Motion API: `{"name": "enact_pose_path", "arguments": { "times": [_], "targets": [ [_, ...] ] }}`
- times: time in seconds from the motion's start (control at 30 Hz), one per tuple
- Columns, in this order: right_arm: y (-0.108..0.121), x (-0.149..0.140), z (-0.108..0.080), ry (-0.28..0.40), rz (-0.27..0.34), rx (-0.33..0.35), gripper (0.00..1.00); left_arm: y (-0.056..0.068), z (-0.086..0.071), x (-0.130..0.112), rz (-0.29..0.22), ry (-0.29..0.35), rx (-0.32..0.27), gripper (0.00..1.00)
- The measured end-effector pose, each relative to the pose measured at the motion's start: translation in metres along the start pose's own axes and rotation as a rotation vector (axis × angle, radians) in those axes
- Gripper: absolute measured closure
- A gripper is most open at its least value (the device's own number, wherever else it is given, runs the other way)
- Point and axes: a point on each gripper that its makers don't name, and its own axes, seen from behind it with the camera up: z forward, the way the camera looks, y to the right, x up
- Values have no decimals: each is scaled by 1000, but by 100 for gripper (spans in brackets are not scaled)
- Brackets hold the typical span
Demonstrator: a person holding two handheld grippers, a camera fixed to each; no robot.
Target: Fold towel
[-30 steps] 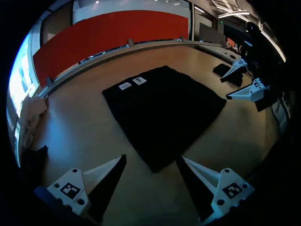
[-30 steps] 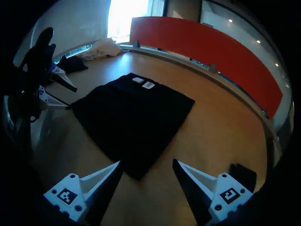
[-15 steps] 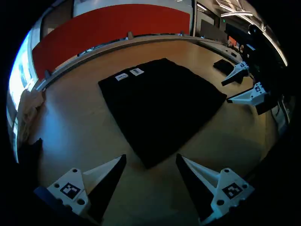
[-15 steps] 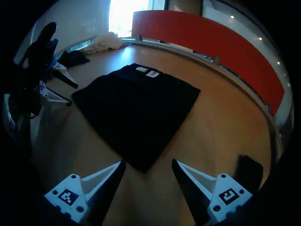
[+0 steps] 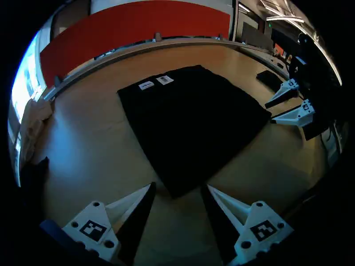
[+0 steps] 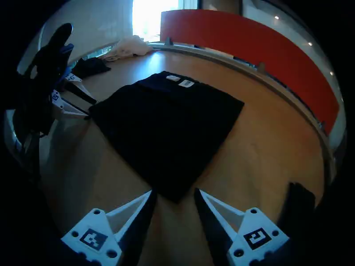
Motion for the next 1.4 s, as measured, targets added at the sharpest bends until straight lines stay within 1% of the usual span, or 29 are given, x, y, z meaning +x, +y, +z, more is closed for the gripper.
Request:
{"name": "enact_pose_path", "arguments": {
  "times": [0.17, 0.23, 0.37, 0.57, 0.67, 0.83, 0.97, 1.07, 1.4],
  "targets": [
    [-3, 0, 1, -2, 6, 16, 47, 0, 0, -1, 3, -5, 4, 38],
    [-4, -1, 1, -1, 9, 21, 51, -1, 0, -1, 2, -7, 7, 46],
    [-5, 0, 2, 0, 23, 24, 58, -2, -1, -1, -5, -11, 11, 48],
    [0, 0, 2, -3, 46, 7, 72, -1, -1, -2, -2, -20, 17, 67],
    [-1, 0, 2, -4, 44, 4, 78, -1, -1, -2, -9, -22, 23, 76],
    [-2, 0, 2, -6, 47, -1, 82, 1, -3, 0, -47, -15, 23, 87],
    [-1, 2, 1, -1, 51, -9, 83, 3, -4, 3, -78, -5, 17, 90],
    [0, 4, 0, 5, 55, -12, 83, 3, -6, 6, -89, 4, 15, 91],
    [2, 13, -8, 28, 55, -17, 83, 4, -11, 14, -99, 16, -1, 91]
  ]
}}
